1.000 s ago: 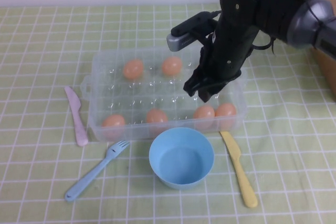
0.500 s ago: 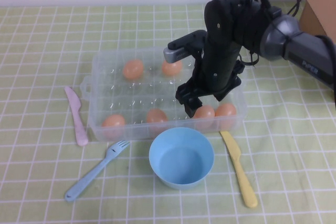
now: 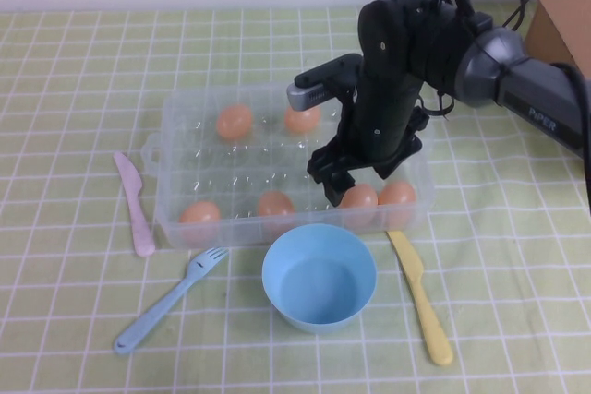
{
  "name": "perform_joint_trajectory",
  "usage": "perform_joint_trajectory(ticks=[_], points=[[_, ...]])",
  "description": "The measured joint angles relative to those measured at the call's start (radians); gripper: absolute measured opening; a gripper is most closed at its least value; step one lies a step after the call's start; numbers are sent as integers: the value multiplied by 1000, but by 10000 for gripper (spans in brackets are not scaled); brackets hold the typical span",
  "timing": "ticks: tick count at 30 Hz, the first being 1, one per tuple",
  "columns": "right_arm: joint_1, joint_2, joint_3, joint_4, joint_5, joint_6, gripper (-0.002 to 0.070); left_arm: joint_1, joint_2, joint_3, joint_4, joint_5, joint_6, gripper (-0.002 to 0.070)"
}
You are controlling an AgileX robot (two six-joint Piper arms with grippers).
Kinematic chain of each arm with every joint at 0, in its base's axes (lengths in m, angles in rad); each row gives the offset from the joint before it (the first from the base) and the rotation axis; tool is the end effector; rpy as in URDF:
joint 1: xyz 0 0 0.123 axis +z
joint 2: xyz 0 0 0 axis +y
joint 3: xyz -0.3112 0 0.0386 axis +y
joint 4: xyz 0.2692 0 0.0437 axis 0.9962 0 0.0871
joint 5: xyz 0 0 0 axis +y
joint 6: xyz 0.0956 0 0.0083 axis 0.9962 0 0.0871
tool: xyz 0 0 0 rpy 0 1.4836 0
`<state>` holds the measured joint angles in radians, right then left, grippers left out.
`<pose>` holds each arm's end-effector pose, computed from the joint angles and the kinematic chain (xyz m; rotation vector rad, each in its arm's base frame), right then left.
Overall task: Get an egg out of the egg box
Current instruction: Pick up the egg from the plastic box
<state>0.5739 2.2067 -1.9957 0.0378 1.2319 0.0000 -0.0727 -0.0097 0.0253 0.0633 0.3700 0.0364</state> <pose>0.4253 0.2790 0.2431 -0.8205 2.8257 0.1421 0.0500 -0.0014 0.1699 0.1411 1.8633 0.0371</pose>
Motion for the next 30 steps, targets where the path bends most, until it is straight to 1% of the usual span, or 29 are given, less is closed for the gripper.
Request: perform_joint_trajectory(ticks=[7, 10, 13, 15, 17, 18, 23, 30], points=[[0, 38, 0, 23, -4, 0, 586, 0, 0, 0, 0, 0, 0, -4], [0, 55, 0, 39, -10, 0, 565, 0, 0, 0, 0, 0, 0, -4], [0, 64, 0, 45, -10, -7, 514, 0, 0, 0, 0, 0, 0, -4], [0, 66, 0, 45, -10, -17, 468, 0, 0, 0, 0, 0, 0, -4], [0, 68, 0, 46, -10, -22, 402, 0, 0, 0, 0, 0, 0, -4], [0, 68, 0, 46, -10, -23, 385, 0, 0, 0, 0, 0, 0, -4], [0, 70, -12, 46, -6, -38, 382, 0, 0, 0, 0, 0, 0, -4], [0, 43, -110, 49, -2, -41, 382, 0, 0, 0, 0, 0, 0, -4]])
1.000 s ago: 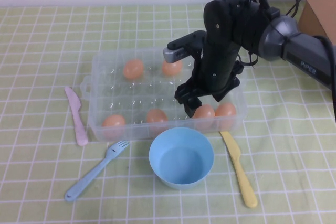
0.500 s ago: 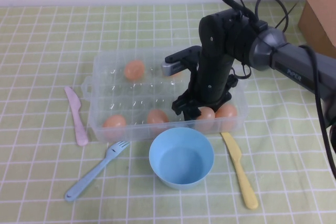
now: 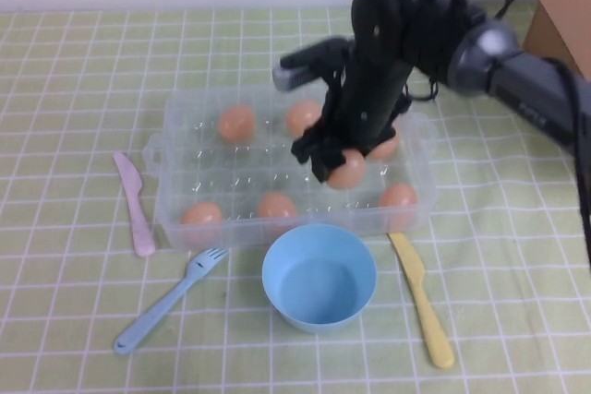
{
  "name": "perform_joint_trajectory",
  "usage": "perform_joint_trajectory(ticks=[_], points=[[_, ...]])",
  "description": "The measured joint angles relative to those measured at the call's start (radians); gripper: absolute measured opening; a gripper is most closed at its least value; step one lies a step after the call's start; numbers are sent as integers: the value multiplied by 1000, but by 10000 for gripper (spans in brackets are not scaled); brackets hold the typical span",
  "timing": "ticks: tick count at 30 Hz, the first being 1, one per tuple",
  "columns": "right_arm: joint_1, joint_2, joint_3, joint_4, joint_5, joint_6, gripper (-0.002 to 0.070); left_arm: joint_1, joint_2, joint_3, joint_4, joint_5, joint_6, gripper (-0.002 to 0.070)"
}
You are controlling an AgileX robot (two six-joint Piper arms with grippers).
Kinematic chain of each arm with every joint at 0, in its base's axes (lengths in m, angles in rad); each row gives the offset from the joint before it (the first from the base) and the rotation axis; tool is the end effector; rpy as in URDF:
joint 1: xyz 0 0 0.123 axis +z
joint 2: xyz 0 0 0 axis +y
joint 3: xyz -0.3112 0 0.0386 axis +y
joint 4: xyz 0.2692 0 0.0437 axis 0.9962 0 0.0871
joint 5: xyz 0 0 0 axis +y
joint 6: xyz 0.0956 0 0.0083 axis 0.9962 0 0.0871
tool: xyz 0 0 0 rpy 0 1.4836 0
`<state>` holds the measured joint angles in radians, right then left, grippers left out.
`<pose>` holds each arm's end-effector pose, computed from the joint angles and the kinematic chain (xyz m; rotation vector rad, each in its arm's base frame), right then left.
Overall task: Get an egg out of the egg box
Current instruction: Pick up the egg from the plastic box, then place the egg in the bowl
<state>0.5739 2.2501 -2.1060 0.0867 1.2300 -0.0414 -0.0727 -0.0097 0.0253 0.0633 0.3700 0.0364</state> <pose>0.4367 0.2916 0.2537 -0.8488 2.7537 0.2278 0.0500 -0.0014 0.1699 0.1411 1.8633 0.0371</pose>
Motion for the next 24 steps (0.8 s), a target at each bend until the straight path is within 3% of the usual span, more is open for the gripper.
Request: perform_joint_trajectory(ticks=[8, 14, 19, 24], points=[[5, -210, 7, 42, 4, -1, 381, 0, 0, 0, 0, 0, 0, -4], [105, -367, 199, 19, 4, -10, 381, 0, 0, 0, 0, 0, 0, -4], [191, -369, 349, -25, 10, -11, 381, 0, 0, 0, 0, 0, 0, -4], [199, -300, 368, -47, 8, -11, 381, 0, 0, 0, 0, 0, 0, -4]])
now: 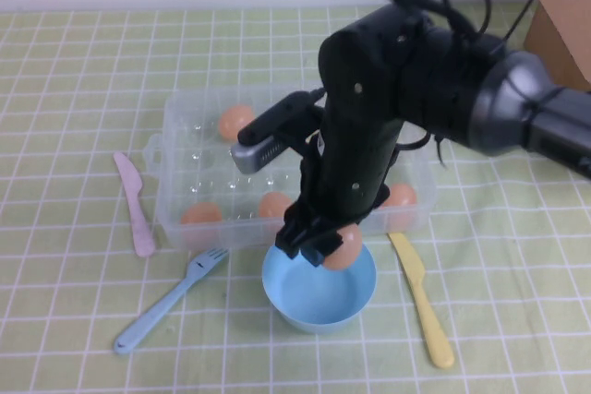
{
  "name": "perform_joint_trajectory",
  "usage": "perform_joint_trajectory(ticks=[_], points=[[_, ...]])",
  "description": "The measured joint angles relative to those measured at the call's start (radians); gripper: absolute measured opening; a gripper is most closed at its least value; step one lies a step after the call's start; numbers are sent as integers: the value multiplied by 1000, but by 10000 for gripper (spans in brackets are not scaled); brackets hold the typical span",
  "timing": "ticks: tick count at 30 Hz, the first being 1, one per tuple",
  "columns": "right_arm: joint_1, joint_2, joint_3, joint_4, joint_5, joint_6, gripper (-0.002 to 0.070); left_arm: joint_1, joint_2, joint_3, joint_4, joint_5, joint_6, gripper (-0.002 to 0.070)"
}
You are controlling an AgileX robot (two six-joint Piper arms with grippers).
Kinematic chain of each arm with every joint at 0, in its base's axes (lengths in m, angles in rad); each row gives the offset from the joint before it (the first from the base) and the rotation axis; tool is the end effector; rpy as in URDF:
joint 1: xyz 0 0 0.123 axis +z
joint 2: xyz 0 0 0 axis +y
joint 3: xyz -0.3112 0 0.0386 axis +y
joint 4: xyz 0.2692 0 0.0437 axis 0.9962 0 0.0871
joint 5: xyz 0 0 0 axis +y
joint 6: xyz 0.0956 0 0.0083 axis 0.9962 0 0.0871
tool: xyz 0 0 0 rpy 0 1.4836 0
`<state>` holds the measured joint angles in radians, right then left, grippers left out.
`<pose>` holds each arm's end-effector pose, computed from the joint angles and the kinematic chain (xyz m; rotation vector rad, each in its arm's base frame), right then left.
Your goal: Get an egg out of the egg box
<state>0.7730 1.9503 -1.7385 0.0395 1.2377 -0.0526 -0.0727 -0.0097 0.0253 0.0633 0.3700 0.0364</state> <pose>0.3148 0.3121 0.2901 -1.1736 2.7128 0.1625 0.0500 -0.0014 0.1699 0.1411 1.8633 0.0371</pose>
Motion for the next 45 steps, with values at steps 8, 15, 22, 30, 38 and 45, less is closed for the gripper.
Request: perform_joint_trajectory(ticks=[8, 15, 22, 30, 38, 45], points=[[0, 79, 0, -22, -6, 0, 381, 0, 0, 0, 0, 0, 0, -4], [0, 88, 2, -23, -8, 15, 512, 0, 0, 0, 0, 0, 0, -4], [0, 13, 8, -27, -33, 81, 335, 0, 0, 0, 0, 0, 0, -4], [0, -356, 178, 25, -373, 106, 8, 0, 0, 0, 0, 0, 0, -4], [0, -843, 672, 37, -883, 108, -14, 0, 0, 0, 0, 0, 0, -4], [0, -1197, 948, -19, -1070, 108, -17, 0, 0, 0, 0, 0, 0, -4]])
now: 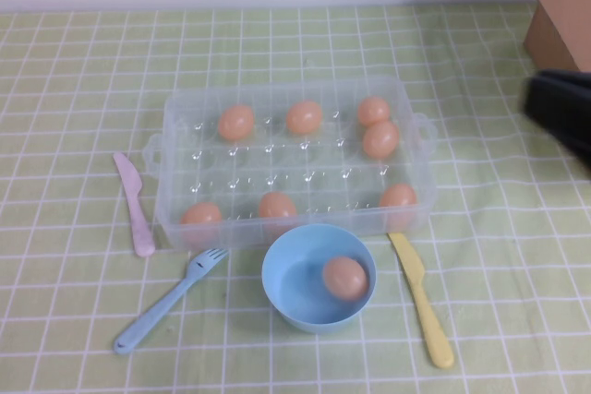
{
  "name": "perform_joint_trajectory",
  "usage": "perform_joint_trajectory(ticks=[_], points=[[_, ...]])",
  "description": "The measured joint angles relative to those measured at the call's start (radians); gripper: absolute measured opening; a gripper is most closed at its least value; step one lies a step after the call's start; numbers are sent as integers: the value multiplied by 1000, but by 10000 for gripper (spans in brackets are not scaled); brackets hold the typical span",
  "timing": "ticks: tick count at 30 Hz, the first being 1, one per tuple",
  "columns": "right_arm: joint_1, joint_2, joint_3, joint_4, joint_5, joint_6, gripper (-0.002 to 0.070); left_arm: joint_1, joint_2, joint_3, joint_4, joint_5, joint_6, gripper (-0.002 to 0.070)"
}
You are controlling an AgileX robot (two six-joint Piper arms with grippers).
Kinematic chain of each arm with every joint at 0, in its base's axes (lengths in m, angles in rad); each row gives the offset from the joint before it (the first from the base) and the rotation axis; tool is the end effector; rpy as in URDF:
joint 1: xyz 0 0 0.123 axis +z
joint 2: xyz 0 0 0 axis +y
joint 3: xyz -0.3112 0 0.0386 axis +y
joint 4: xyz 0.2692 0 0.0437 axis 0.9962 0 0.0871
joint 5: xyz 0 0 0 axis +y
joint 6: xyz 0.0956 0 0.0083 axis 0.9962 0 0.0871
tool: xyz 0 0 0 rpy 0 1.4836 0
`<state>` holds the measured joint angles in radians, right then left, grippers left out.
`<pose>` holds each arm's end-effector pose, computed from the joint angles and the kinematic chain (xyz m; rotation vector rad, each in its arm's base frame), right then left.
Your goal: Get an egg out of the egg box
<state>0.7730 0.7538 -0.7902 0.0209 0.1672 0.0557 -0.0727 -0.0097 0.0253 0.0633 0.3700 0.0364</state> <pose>0.1163 0.1139 0.4134 -0.5673 1.5542 0.6552 0.0500 -0.0014 0.1699 0.1411 1.8633 0.0371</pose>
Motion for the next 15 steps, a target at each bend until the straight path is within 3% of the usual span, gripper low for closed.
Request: perform_joint_trajectory(ticks=[6, 15], points=[[0, -161, 64, -8, 9, 0, -17, 0, 0, 0, 0, 0, 0, -4], [0, -171, 71, -13, 214, 0, -17, 0, 0, 0, 0, 0, 0, -4]])
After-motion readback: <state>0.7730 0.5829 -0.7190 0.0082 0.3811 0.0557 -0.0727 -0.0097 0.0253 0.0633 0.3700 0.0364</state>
